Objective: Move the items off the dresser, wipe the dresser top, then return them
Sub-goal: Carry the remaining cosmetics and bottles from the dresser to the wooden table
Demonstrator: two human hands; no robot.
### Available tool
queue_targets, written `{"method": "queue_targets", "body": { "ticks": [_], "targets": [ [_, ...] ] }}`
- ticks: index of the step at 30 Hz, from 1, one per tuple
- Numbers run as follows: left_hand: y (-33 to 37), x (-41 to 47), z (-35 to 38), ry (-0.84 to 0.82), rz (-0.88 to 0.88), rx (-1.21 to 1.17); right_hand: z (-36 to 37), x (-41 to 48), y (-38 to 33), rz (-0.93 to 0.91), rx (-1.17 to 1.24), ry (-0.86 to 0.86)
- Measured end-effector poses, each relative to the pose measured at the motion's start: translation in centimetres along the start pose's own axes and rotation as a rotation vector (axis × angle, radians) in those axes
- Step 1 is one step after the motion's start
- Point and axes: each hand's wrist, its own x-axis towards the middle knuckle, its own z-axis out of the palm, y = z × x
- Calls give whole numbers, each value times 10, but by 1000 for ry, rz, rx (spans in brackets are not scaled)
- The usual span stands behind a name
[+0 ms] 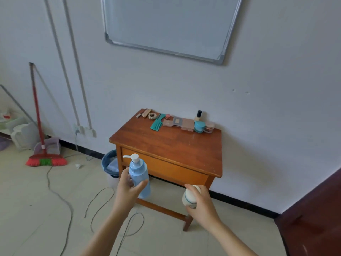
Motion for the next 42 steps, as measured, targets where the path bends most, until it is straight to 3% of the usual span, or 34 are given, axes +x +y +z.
{"method": "queue_targets", "body": {
  "ticks": [6,11,19,27,42],
  "targets": [
    [-18,88,67,-120,7,54,-28,51,67,184,37,140],
    [-23,165,148,-184,30,84,-80,128,137,231,19,238],
    [-37,262,249,-200,-52,97,-120,237,204,230,70,175],
    [-58,330,283,-146,-138,179,-101,296,231,285,116,78],
    [-83,410,290,-172,-172,260,-84,396,230,299,35,171]
  ]
}}
